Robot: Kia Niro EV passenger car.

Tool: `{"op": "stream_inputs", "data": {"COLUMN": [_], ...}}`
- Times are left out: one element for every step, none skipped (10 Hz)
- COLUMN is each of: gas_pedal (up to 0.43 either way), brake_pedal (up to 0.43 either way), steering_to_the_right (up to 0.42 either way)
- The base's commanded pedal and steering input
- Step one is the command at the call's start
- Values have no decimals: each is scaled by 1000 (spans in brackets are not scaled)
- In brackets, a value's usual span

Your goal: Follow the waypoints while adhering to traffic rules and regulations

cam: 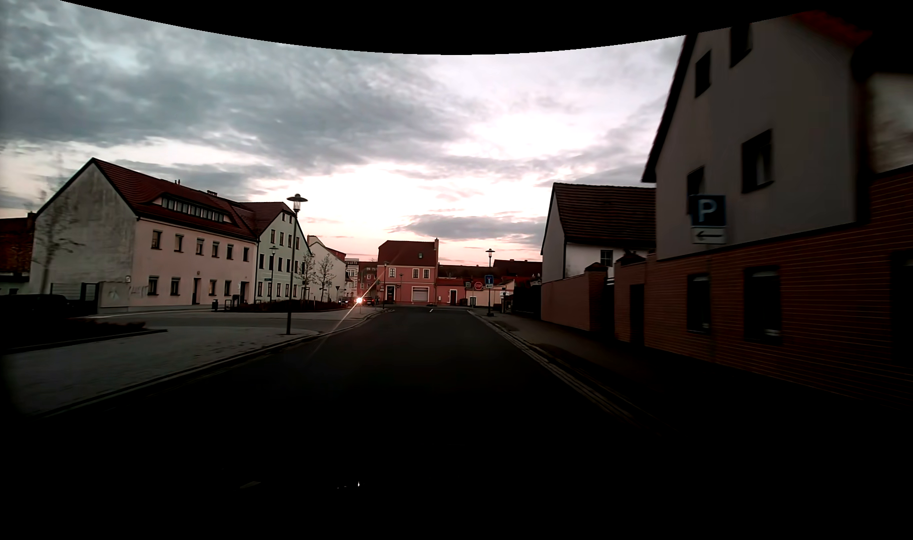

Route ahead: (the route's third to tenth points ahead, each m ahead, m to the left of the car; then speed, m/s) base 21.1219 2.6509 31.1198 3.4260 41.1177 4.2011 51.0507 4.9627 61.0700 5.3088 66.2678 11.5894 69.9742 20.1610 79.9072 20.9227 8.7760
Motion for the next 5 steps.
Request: {"op": "stream_inputs", "data": {"gas_pedal": [150,138,118,110,87], "brake_pedal": [0,0,0,0,0], "steering_to_the_right": [-26,-26,-26,-26,-26]}}
